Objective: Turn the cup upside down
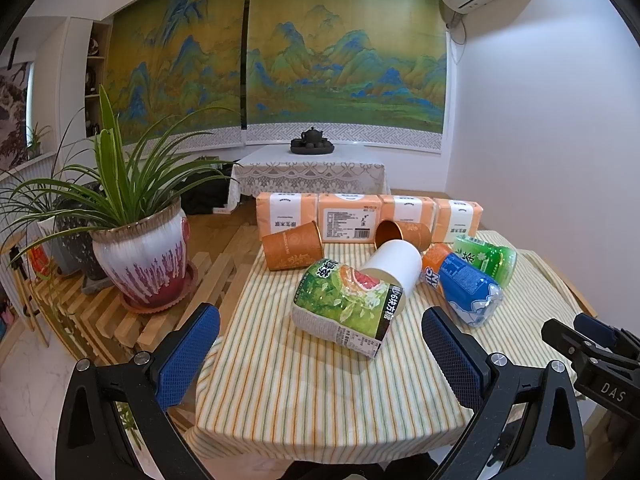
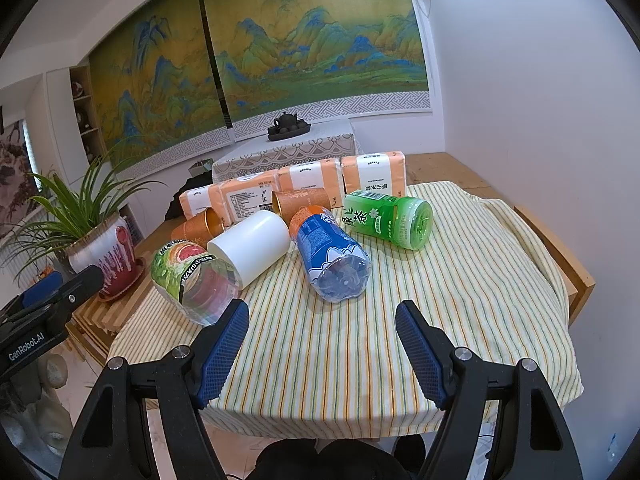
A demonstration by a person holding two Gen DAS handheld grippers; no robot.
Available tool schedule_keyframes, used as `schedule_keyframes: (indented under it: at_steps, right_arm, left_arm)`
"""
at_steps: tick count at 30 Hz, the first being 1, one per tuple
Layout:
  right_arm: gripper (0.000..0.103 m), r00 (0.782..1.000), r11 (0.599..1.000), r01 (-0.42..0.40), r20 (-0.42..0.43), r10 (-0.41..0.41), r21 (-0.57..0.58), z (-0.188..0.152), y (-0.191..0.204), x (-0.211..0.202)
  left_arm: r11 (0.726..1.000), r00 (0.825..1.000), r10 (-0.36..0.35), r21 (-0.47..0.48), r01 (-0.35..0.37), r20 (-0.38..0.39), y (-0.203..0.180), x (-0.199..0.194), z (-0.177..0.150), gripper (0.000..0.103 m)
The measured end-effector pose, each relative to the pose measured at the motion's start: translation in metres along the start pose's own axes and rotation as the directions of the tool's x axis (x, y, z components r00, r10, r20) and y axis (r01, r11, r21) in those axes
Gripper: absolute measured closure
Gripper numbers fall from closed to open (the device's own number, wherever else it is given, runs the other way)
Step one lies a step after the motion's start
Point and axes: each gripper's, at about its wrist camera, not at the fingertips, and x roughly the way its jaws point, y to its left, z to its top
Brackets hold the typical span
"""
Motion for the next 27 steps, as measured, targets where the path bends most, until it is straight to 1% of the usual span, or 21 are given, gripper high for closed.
schedule_keyframes:
  at_steps: [8,25,26,27]
  right_arm:
    - [0.031,1.0,1.0,0.002,0.0,-0.002,-0.001,0.0,0.0,0.0]
    - [0.03,1.0,1.0,0.006,-0.017,-0.006,0.003,-0.001,-0.005,0.009]
    - [0.029,1.0,1.0,0.007,-0.017,-0.007,0.002,-0.001,-0.004,0.01]
    - [0.025,1.0,1.0,0.007,-0.017,-0.007,0.001,-0.001,-0.005,0.01]
  left_arm:
    - [1.0,1.0,0.001,0.0,-0.001,-0.003,0.001,0.002,0.0,0.001]
    - [1.0,0.999,-0.001,-0.005,0.001,-0.037,-0.001,0.016,-0.004,0.001]
    - [1.0,0.999,-0.002,-0.006,0.002,-0.041,0.0,0.017,-0.004,0.001]
    - [1.0,0.999,-0.002,-0.007,0.001,-0.041,0.0,0.017,-0.004,0.001]
